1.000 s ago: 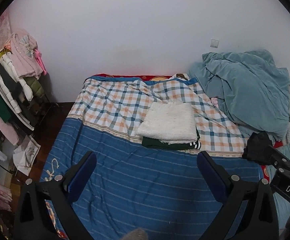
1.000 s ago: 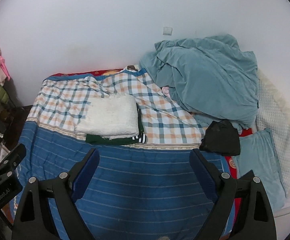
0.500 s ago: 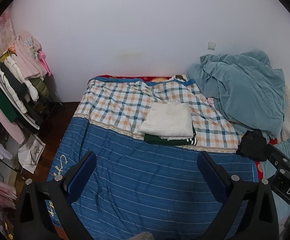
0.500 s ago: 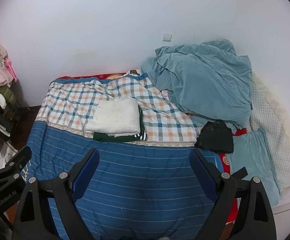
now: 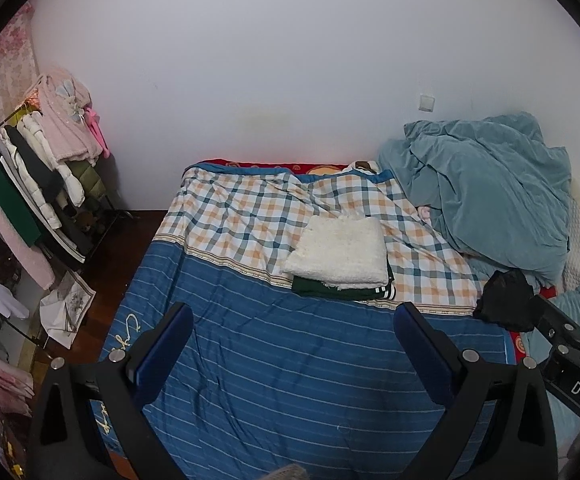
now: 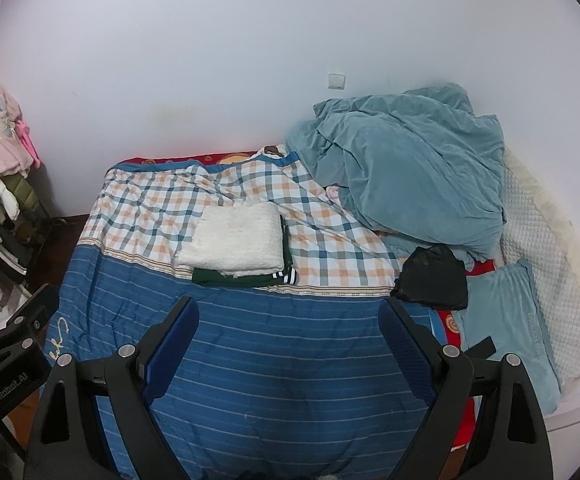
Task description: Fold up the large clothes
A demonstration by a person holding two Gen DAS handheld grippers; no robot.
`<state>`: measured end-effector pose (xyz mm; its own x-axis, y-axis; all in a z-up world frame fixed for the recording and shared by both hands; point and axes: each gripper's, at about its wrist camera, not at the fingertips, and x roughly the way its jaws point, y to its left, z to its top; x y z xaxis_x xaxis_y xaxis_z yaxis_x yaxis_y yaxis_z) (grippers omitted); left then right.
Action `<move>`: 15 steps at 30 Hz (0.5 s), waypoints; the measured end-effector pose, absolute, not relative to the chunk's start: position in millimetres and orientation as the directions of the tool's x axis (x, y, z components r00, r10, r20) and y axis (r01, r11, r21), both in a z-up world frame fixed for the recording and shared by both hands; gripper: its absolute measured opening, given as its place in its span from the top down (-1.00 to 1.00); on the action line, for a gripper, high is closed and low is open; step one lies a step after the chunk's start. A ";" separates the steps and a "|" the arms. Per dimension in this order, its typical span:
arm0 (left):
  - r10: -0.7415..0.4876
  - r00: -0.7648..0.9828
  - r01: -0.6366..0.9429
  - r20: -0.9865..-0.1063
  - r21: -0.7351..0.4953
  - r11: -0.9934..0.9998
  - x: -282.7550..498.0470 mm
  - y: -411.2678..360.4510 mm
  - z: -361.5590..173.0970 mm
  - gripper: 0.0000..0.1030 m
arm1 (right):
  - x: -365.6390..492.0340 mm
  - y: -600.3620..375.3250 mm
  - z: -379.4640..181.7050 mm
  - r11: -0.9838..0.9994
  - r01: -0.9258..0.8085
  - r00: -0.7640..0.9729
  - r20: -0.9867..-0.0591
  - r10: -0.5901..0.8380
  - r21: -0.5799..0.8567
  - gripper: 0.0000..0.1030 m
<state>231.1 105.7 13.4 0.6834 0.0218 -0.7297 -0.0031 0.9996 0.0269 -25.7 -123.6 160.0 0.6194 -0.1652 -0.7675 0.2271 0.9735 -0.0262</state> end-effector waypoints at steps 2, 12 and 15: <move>0.022 0.684 -0.002 -0.729 0.028 1.000 231.0 105.2 14.0 -0.99 | -24.0 -123.6 160.5 0.975 0.222 0.619 -0.769 -0.159 -0.022 -0.80; 0.040 0.710 -0.021 -0.703 0.035 0.999 227.3 109.8 24.6 -0.99 | -22.4 -122.7 165.0 0.978 0.211 0.632 -0.762 -0.140 -0.005 -0.80; 0.043 0.715 -0.027 -0.698 0.035 0.999 226.8 111.4 26.9 -0.99 | -22.8 -121.9 165.5 0.977 0.211 0.635 -0.760 -0.138 -0.002 -0.80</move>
